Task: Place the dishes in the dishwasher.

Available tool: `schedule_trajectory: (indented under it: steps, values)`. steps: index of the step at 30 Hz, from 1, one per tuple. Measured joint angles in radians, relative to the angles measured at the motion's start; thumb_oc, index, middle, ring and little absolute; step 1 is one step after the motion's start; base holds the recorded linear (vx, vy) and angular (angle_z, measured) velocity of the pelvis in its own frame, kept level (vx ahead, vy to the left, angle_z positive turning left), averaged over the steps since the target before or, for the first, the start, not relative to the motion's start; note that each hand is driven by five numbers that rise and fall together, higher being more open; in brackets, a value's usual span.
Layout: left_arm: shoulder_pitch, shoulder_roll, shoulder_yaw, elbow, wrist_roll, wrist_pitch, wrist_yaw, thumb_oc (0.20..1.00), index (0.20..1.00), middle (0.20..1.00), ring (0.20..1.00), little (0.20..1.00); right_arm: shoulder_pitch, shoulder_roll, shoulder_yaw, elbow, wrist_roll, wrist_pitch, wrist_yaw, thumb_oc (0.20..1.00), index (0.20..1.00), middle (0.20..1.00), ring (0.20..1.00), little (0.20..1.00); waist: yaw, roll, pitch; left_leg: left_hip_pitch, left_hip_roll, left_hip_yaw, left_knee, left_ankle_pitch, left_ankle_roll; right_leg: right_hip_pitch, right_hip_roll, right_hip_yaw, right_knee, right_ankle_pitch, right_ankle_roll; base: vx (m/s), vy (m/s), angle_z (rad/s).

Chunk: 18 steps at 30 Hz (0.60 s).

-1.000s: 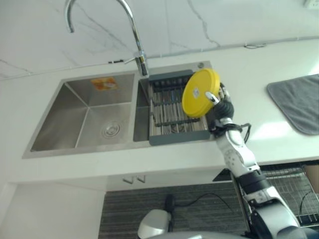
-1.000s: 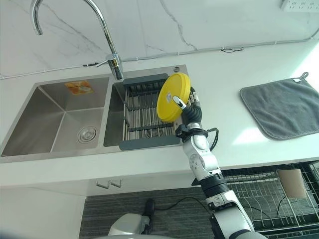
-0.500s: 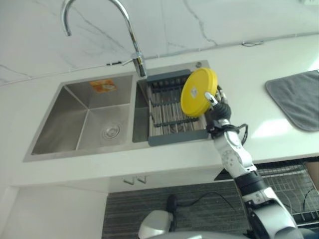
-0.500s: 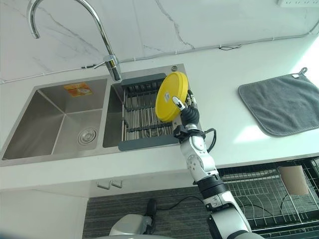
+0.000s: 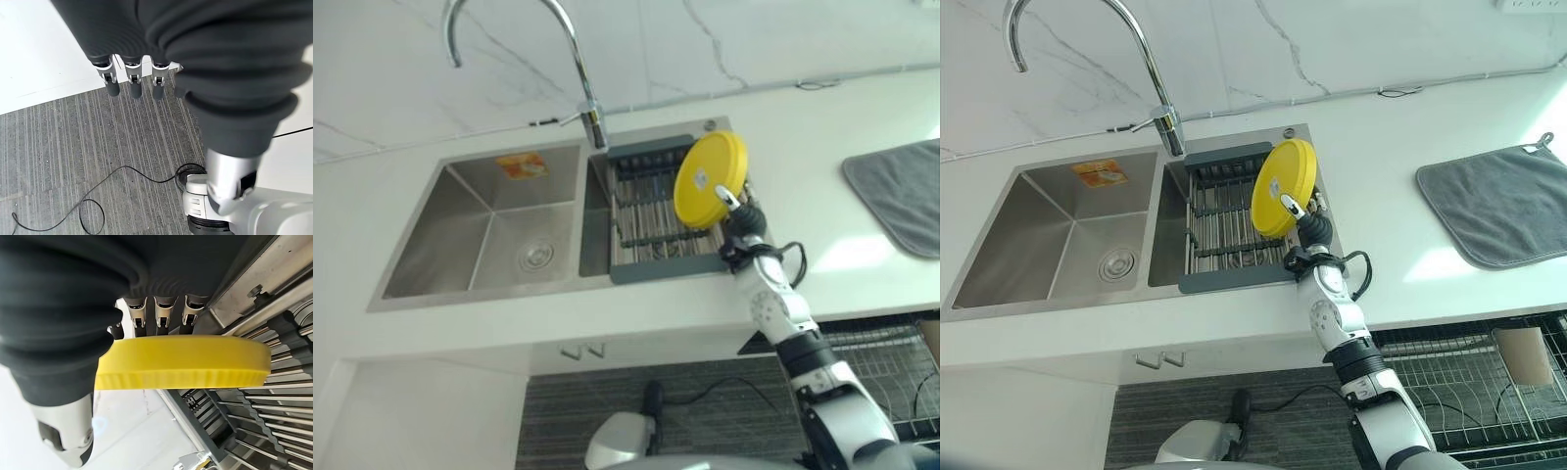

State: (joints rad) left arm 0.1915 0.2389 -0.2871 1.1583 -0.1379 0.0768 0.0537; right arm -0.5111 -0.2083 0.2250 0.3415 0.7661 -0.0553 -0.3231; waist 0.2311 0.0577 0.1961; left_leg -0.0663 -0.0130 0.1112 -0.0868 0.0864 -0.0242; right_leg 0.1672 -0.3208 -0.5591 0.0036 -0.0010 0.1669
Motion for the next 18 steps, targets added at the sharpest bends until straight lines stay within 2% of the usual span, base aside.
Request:
schedule_trajectory:
  steps: [4, 7, 11, 18]
  values:
    - [-0.003, 0.000, -0.001, 0.001, -0.001, 0.005, -0.001, 1.000, 1.000, 1.000, 1.000, 1.000, -0.004, -0.010, -0.001, 0.009, 0.000, 0.005, 0.000, 1.000, 1.000, 1.000, 1.000, 1.000, 0.008, 0.003, 0.001, -0.004, -0.008, -0.015, 0.000, 0.001, 0.001, 0.005, -0.003, -0.001, 0.001, 0.000, 0.000, 0.00, 0.037, 0.11]
    - [-0.005, 0.001, 0.013, 0.031, -0.028, 0.049, -0.002, 1.000, 1.000, 1.000, 1.000, 1.000, -0.021, -0.026, -0.005, 0.040, 0.001, 0.005, 0.000, 1.000, 1.000, 1.000, 1.000, 1.000, 0.015, 0.003, 0.001, -0.003, -0.009, -0.018, 0.000, -0.005, 0.009, 0.010, -0.004, -0.002, 0.001, 0.000, 0.000, 0.00, 0.030, 0.05]
    - [-0.005, 0.001, 0.014, 0.033, -0.039, 0.076, -0.002, 1.000, 1.000, 1.000, 1.000, 1.000, -0.029, -0.037, -0.007, 0.042, 0.000, 0.005, -0.003, 1.000, 1.000, 1.000, 1.000, 1.000, 0.021, 0.003, 0.001, -0.006, -0.009, -0.019, -0.002, -0.005, 0.010, 0.010, -0.004, -0.002, 0.001, 0.000, 0.000, 0.00, 0.000, 0.00]
    - [-0.007, 0.002, 0.014, 0.039, -0.039, 0.088, -0.002, 1.000, 1.000, 1.000, 1.000, 1.000, -0.050, -0.041, -0.010, 0.087, -0.001, 0.005, -0.020, 1.000, 1.000, 1.000, 1.000, 1.000, 0.023, -0.006, 0.001, 0.003, -0.011, -0.025, 0.000, -0.002, 0.011, 0.023, -0.004, -0.005, 0.002, 0.000, 0.000, 0.01, -0.003, 0.06]
